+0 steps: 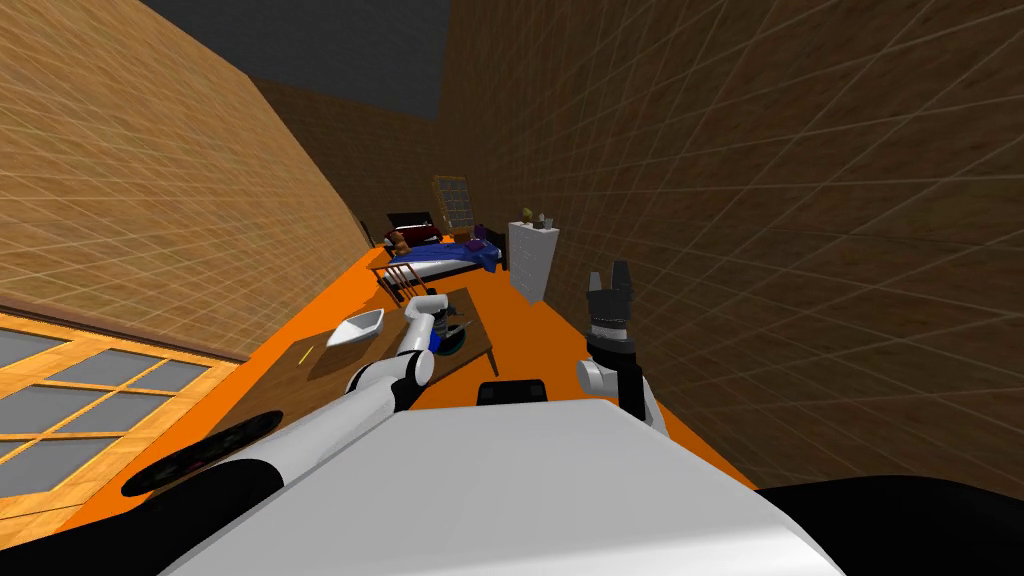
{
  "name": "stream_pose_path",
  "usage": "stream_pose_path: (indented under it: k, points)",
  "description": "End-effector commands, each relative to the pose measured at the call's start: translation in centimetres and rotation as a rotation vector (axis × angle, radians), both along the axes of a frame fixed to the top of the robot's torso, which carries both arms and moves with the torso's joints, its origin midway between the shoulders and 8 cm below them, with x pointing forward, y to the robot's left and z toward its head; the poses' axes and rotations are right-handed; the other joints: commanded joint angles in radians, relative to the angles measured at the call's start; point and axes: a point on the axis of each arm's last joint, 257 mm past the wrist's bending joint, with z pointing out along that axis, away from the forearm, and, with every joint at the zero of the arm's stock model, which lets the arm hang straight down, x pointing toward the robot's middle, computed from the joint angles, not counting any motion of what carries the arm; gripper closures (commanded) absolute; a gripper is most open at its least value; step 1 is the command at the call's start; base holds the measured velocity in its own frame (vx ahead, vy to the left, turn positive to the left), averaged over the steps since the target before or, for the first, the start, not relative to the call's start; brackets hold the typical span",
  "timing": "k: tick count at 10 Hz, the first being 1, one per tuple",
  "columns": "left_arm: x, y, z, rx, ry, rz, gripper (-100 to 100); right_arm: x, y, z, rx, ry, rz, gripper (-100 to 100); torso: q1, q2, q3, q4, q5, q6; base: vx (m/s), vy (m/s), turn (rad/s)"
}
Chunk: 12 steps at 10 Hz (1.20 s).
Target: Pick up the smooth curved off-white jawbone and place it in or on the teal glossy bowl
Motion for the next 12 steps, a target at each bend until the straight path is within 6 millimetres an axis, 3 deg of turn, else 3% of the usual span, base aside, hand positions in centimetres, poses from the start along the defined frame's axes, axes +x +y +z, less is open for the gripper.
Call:
stream_pose_path:
  k: [1,3,4,6,7,10,11,12]
  points:
    - [1.6,-0.3,0.6,0.003,-0.022,-0.031,-100,0.0,0.0,0.0,0.000,0.000,0.000,0,0.000,0.000,0.000,0.000,0.000,0.000,0.012,-0.059,0.145]
    - [0.2,-0.5,-0.9,-0.008,0.026,-0.028,-100,0.0,0.0,0.0,0.000,0.000,0.000,0,0.000,0.000,0.000,0.000,0.000,0.001,0.006,-0.016,-0.018]
    - [3.2,-0.9,1.2,0.004,-0.034,-0.081,-100,0.0,0.0,0.0,0.000,0.000,0.000,0,0.002,0.000,0.000,0.000,0.000,0.001,0.008,-0.034,0.250]
    - [1.9,-1.2,-0.2,-0.009,0.019,-0.079,-100,0.0,0.0,0.0,0.000,0.000,0.000,0,0.000,-0.001,0.000,0.000,-0.001,0.000,0.007,-0.045,0.061]
    - [4.5,-1.6,1.7,0.000,-0.031,-0.124,-100,0.0,0.0,0.0,0.000,0.000,0.000,0,0.001,-0.001,0.000,0.000,0.000,0.001,0.010,-0.049,0.200]
    - [2.7,-1.7,-0.1,-0.012,0.032,-0.118,-100,0.0,0.0,0.0,0.000,0.000,0.000,0,0.001,-0.001,0.000,0.000,0.000,0.001,0.005,-0.032,0.038]
    - [5.2,-1.8,1.9,0.000,-0.016,-0.156,-100,0.0,0.0,0.0,0.000,0.000,0.000,0,0.002,0.000,0.000,0.000,0.000,0.001,0.000,-0.041,0.265]
    - [4.2,-1.7,0.9,-0.006,0.019,-0.151,-100,0.0,0.0,0.0,0.000,0.000,0.000,0,0.001,0.000,0.000,0.000,0.000,0.000,0.006,-0.056,0.130]
